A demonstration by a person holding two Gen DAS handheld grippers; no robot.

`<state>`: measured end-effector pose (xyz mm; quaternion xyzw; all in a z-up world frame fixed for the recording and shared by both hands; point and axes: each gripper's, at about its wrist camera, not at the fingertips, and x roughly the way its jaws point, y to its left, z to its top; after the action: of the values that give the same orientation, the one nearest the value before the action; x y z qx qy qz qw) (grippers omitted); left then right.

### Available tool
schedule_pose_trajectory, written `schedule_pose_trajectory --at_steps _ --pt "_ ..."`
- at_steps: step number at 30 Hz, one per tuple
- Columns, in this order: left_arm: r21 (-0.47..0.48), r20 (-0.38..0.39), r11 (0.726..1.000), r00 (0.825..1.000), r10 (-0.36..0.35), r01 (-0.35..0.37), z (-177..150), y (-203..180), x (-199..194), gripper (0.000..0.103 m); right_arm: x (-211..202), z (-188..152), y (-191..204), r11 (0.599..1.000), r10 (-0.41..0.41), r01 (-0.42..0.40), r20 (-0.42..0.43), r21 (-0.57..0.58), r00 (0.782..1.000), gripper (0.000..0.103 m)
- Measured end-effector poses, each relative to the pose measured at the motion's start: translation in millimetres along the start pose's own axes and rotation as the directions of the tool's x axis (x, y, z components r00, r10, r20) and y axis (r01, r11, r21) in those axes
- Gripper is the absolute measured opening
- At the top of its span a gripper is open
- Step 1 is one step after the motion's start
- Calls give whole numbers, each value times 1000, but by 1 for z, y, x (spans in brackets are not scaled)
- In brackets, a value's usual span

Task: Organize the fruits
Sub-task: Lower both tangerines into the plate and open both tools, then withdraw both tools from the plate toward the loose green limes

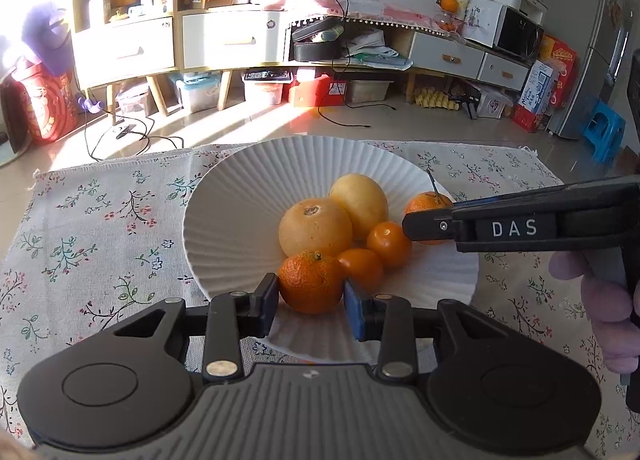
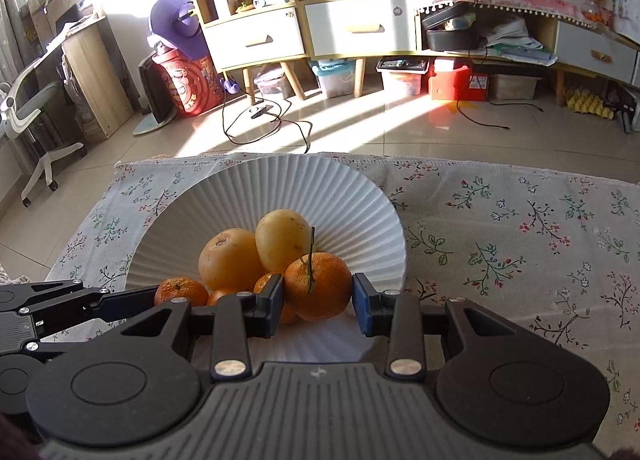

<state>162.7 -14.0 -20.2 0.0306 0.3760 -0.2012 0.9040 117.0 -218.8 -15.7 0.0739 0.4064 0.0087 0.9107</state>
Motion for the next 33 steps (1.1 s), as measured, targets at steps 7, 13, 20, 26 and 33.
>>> schedule_pose_trajectory --at_steps 7,13,20,26,33 --pt "8 15 1000 1000 -2 2 -2 1 1 32 0 1 -3 1000 14 -14 10 24 1000 33" --pt "55 18 999 1000 0 -1 -2 -1 -3 33 -2 1 -5 999 28 -28 7 37 1000 36" --pt "60 35 998 999 -4 2 -4 -1 -16 55 -13 2 -12 995 60 -61 16 79 998 44" --pt "69 42 998 999 -3 0 -8 -3 -34 72 -31 2 -9 994 83 -85 28 71 996 58" --pt "58 41 998 999 6 -8 -14 -2 -58 87 -54 -4 -3 993 92 -94 28 76 995 75"
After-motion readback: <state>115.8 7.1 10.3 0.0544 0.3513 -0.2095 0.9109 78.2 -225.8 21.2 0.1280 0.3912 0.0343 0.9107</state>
